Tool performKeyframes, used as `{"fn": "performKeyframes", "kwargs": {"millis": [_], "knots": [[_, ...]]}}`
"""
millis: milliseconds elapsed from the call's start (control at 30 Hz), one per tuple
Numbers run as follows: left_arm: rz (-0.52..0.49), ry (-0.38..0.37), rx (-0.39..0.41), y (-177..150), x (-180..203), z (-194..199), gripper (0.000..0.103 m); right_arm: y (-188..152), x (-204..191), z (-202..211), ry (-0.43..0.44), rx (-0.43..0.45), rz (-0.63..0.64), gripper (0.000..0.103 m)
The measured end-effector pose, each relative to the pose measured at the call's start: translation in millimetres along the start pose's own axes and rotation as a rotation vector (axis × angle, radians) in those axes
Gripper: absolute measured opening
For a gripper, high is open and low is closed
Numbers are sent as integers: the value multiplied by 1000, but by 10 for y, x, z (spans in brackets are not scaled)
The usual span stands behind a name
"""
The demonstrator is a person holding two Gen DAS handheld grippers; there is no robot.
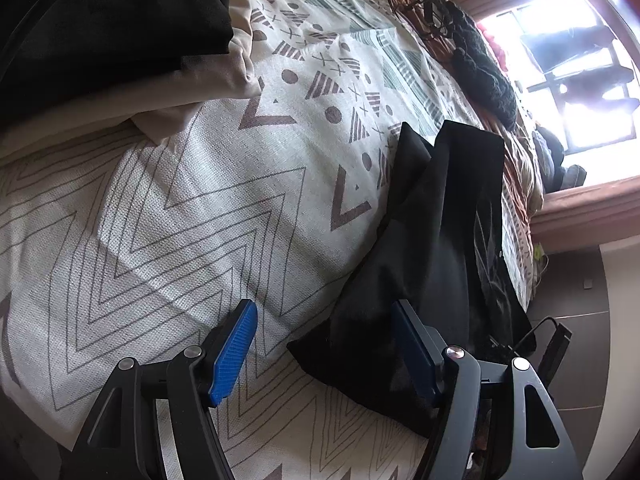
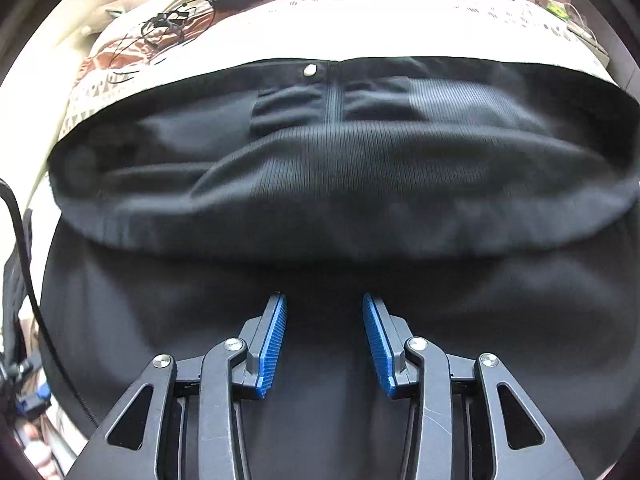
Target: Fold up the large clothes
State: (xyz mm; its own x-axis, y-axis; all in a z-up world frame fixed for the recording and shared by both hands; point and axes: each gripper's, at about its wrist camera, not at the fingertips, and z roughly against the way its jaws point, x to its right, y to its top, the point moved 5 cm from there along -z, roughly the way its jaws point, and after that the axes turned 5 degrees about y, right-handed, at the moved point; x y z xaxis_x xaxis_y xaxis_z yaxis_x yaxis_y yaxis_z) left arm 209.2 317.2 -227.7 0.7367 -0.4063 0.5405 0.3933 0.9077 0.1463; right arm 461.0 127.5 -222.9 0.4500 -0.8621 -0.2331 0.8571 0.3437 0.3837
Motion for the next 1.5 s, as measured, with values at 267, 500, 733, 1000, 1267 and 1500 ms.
{"fn": "performKeyframes", "kwargs": {"millis": [267,500,733,1000,1267,1500], "knots": [[8,-1,-3,47,42,-16,70,498,62,-163,-13,3,-26,35],[30,-18,1,57,38,10,70,1032,290,-379,-11,15,-62,25],[38,-31,13,-10,20,129,70,1459,453,-466,-53,44,-89,10],[83,-99,-6,-85,-33,180,70,1044,290,38,55,76,-46,11],[116,-158,-39,-203,-75,133,71,294,162,419,157,59,19,39],[85,-143,-38,-186,84,-76,71,-295,108,587,206,53,28,39]]}}
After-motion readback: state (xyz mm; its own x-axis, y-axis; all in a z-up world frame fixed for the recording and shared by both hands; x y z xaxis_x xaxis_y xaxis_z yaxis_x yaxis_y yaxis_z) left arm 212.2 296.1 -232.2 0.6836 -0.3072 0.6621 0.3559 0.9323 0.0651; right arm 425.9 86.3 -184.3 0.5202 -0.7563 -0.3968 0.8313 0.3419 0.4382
